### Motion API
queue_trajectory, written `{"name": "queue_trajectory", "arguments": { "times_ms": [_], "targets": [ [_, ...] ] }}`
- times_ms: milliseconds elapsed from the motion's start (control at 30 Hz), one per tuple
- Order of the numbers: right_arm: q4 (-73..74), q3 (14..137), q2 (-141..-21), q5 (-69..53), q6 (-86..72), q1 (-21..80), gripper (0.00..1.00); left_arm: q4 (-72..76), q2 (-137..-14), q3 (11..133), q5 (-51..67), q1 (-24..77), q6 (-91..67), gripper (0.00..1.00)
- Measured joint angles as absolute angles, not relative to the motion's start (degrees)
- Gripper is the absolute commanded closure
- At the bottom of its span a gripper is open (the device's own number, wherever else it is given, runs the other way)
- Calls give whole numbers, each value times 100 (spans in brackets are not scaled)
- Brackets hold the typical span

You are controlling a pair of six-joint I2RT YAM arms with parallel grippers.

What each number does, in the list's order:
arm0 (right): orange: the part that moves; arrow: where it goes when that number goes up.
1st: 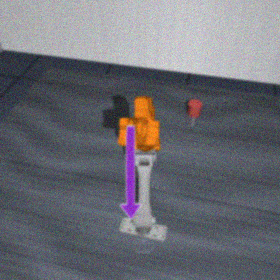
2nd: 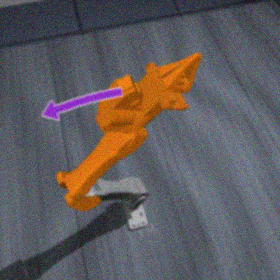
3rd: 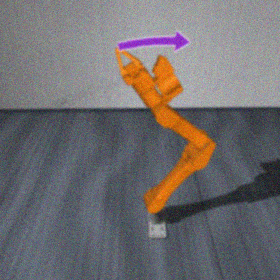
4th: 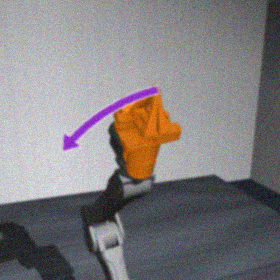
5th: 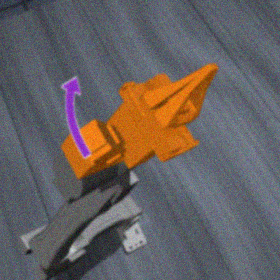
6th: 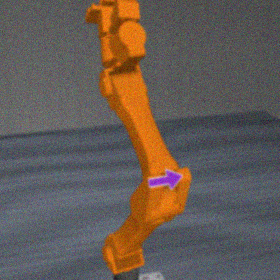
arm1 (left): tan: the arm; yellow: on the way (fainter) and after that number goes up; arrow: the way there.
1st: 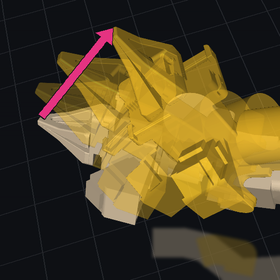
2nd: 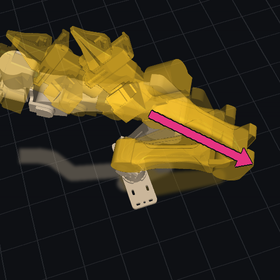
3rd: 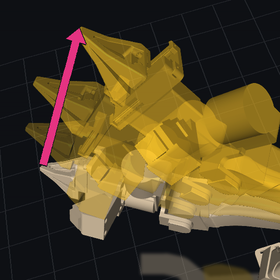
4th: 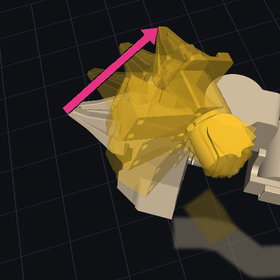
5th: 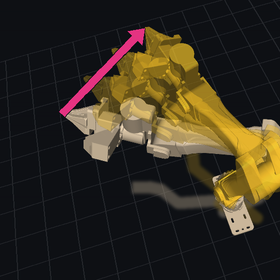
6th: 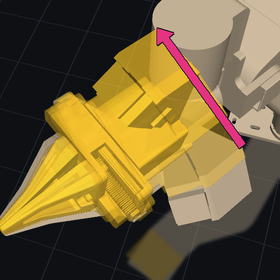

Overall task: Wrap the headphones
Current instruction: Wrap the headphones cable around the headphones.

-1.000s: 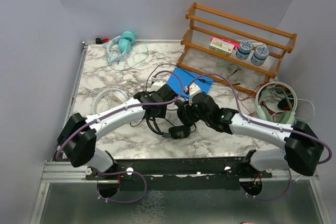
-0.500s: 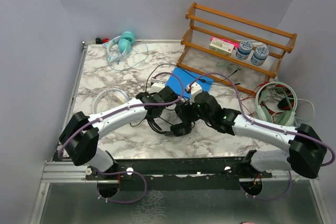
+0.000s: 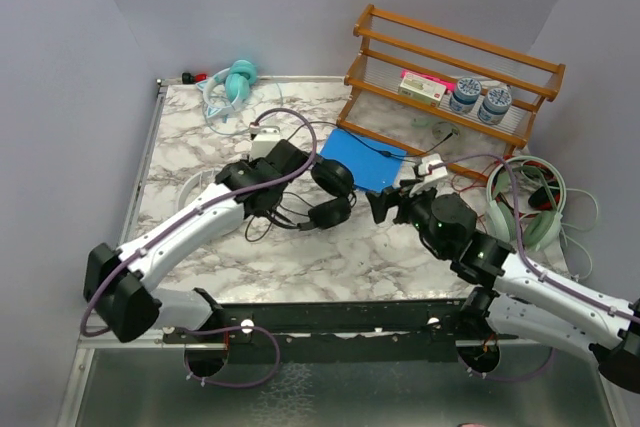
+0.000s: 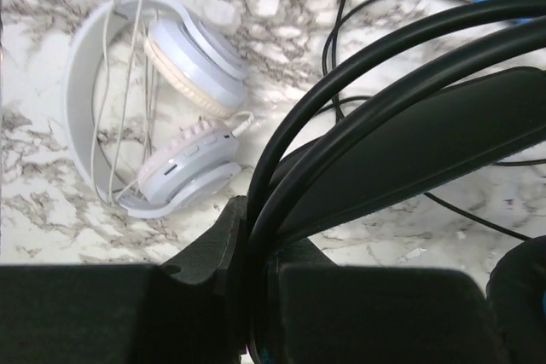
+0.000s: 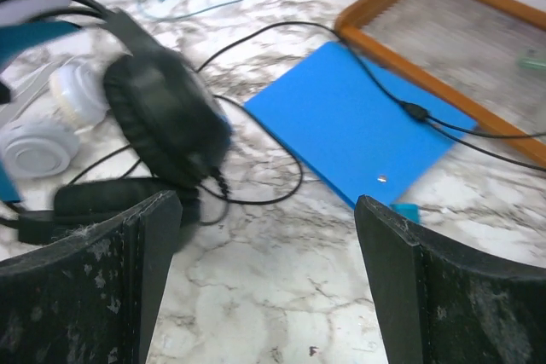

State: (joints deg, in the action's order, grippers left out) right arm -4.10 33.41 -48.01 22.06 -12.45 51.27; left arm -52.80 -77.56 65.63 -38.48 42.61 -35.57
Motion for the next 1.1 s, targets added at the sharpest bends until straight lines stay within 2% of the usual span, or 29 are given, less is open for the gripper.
{"name": "queue_trajectory", "arguments": {
  "times_ms": [167, 367, 467, 600, 867, 1100],
  "targets": [
    [-784, 2707, -4174, 2742, -1249, 5124, 8, -5293, -6930, 6884, -3830, 4171, -3221, 100],
    [-1323, 2314, -4206, 2346, -1144, 5124, 6, -5481, -6687, 7225, -3363, 3542, -2958, 100],
    [-1632, 2316, -4497, 1852, -1146, 5124, 0, -5673, -6764, 7474, -2919, 3098, -2790, 100],
    [-2156, 2290, -4923, 1017, -1133, 5124, 0, -5795, -6912, 7961, -2327, 2821, -2648, 100],
    [-4381, 1649, -5918, -231, -1138, 5127, 0, -5975, -7140, 8851, -934, 2731, -2751, 100],
    [-6366, 1315, -6928, -897, -939, 5142, 10, -6147, -7478, 9288, 12, 2707, -3079, 100]
  ]
}}
